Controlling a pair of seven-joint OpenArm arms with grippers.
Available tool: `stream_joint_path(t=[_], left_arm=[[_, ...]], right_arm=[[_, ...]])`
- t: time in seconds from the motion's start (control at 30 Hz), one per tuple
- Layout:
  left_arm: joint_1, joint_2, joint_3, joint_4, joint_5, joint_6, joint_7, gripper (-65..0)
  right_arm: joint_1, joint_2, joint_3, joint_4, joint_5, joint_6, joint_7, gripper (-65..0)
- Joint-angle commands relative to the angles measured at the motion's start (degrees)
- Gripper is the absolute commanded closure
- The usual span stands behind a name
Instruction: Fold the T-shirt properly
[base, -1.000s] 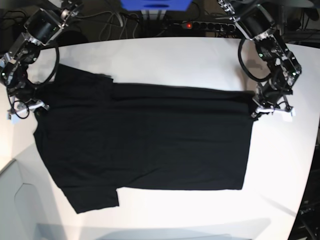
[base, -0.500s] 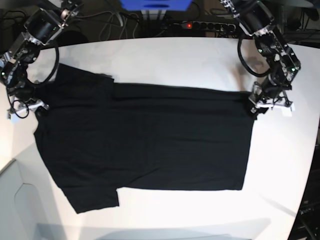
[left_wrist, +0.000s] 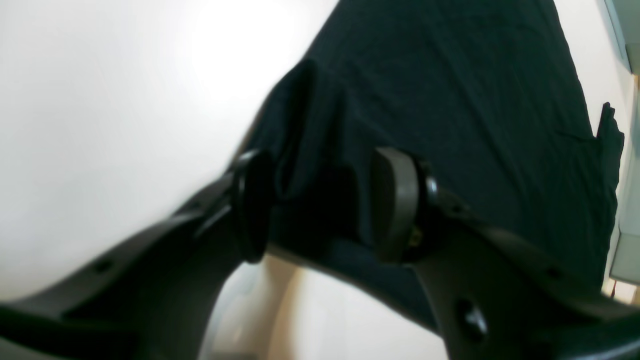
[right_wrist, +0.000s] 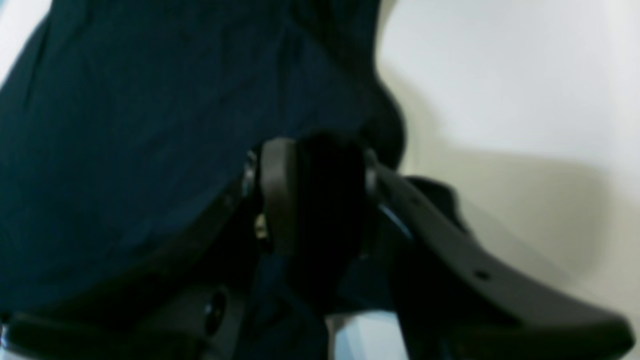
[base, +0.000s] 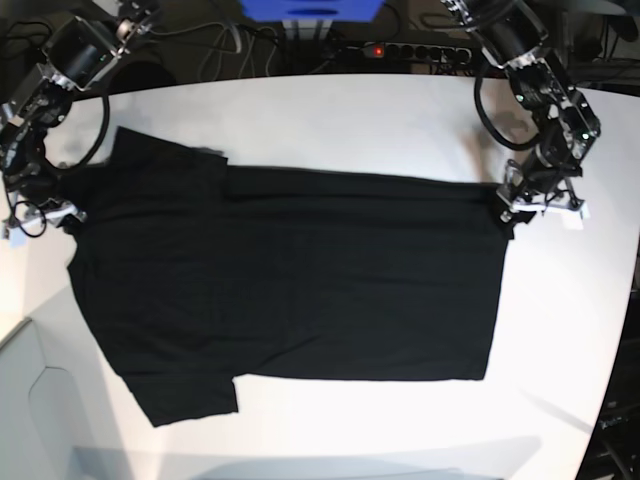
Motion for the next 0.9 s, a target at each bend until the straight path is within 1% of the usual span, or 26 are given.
stream_joint_path(t=[0.0, 0.23, 0.27, 0.4, 0.47, 0.53, 0.63, 0.73, 0.8, 0.87], left_arm=[[-0.26, -0.66, -0.17, 1.24, -0.99, -0.47, -0.63, -30.2], [-0.26, -0.66, -0.17, 1.24, -0.99, -0.56, -0.63, -30.2], [-0.26, -0.66, -0.17, 1.24, -0.99, -0.56, -0.63, -30.2], [-0.26, -0.66, -0.17, 1.24, -0.99, -0.56, -0.63, -30.2], [-0.26, -0.66, -0.17, 1.24, -0.99, -0.56, -0.63, -30.2], [-0.26, -0.66, -0.17, 1.24, -0.99, -0.56, -0.54, -30.2], [-0.26, -0.66, -0.17, 1.24, -0.99, -0.56, -0.63, -30.2], [-0.26, -0.66, -0.17, 1.24, -0.99, -0.56, -0.63, -30.2], [-0.26, -0.66, -0.17, 1.24, -0.99, -0.56, -0.63, -30.2], [-0.26, -0.66, -0.17, 1.24, -0.99, -0.56, -0.63, -30.2]], right_arm=[[0.95, 1.35, 0.71, 1.73, 1.01, 0.22, 1.16, -18.3], [0.86, 1.43, 1.24, 3.57, 1.01, 0.22, 1.25, -18.1], [0.78, 1.43, 2.03, 3.93, 1.01, 0.22, 1.25, -18.1], [0.25, 0.47, 8.62, 6.12, 1.01, 0.22, 1.16, -18.1], [-1.51, 0.11, 11.52, 8.23, 1.01, 0.22, 0.90, -18.1], [-3.53, -0.50, 13.02, 10.34, 1.01, 0.22, 0.63, -18.1], [-7.93, -3.75, 13.28, 13.95, 1.01, 0.22, 0.63, -18.1], [-11.88, -8.59, 13.19, 16.76, 1.10, 0.39, 0.46, -18.1], [-13.47, -11.14, 12.93, 17.90, 1.10, 0.48, -0.86, -18.1], [-14.17, -13.07, 12.93, 18.25, 1.10, 0.48, -3.41, -18.1]])
